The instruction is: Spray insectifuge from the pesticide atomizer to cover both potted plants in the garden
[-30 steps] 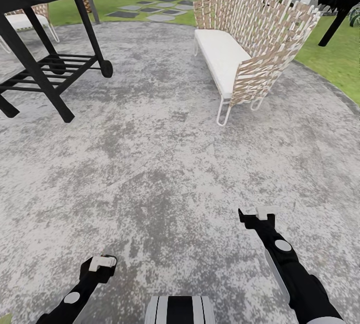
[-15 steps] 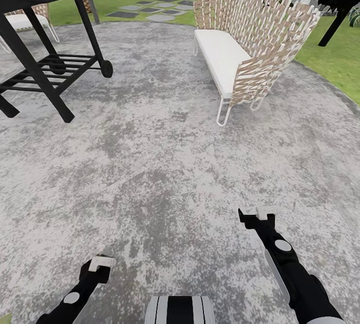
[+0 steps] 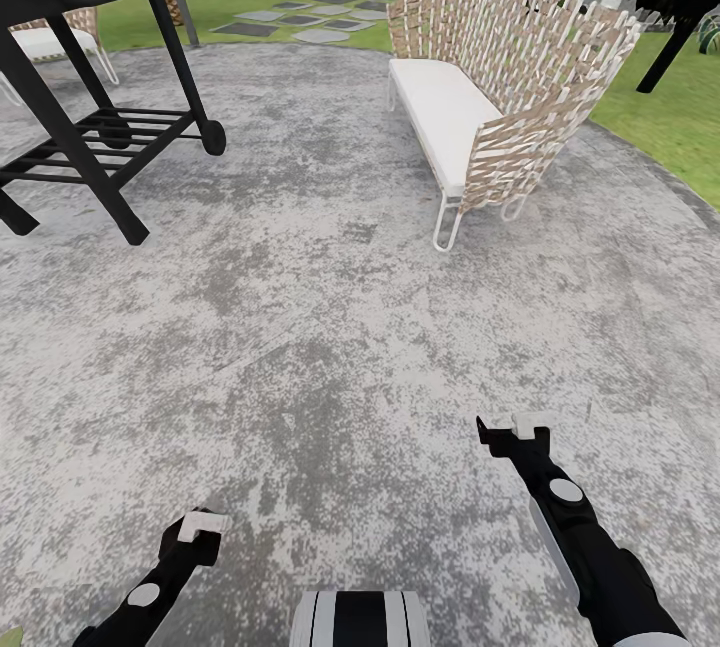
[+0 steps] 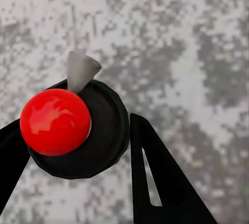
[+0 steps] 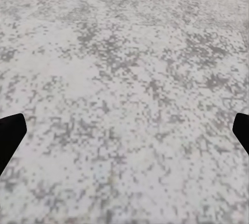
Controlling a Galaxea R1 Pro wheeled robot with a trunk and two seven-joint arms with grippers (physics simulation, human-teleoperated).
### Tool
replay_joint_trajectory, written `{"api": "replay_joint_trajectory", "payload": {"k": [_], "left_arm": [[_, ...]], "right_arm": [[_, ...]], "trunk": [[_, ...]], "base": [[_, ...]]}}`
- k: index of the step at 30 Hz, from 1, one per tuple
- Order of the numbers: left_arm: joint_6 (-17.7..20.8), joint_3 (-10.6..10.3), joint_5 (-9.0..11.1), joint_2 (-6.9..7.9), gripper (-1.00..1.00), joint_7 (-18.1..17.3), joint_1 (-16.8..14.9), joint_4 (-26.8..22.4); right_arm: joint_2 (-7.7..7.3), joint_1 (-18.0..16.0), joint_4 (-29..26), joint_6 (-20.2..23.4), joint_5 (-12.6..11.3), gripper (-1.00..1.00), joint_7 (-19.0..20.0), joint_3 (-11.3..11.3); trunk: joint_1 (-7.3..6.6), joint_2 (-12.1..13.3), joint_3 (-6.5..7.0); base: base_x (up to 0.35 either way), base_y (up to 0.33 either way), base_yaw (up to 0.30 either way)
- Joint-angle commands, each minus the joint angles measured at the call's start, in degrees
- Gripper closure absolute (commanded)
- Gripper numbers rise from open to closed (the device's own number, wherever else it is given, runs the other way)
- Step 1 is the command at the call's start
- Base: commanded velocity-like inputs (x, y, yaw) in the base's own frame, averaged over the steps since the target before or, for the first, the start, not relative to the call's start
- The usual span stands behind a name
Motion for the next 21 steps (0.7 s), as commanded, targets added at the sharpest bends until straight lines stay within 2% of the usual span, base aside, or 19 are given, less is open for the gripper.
{"api": "replay_joint_trajectory", "payload": {"k": [1,5,21], "left_arm": [[-0.2,0.49,-0.43,-0.03,1.0,-0.33,-0.03,0.02],[-0.2,0.49,-0.43,-0.03,1.0,-0.33,-0.03,0.05],[-0.2,0.49,-0.49,-0.03,1.0,-0.35,-0.03,0.06]], "right_arm": [[-0.02,-0.01,-0.09,0.33,0.04,-1.0,-0.02,0.0],[-0.02,-0.01,-0.09,0.33,0.04,-1.0,-0.02,0.0],[-0.02,-0.01,-0.09,0.15,0.13,-1.0,-0.02,0.09]], "trunk": [[-0.01,-0.01,-0.03],[-0.01,-0.01,-0.03],[-0.42,0.2,3.51]], "base": [[0.0,0.0,0.0],[0.0,0.0,0.0],[0.0,0.0,0.0]]}}
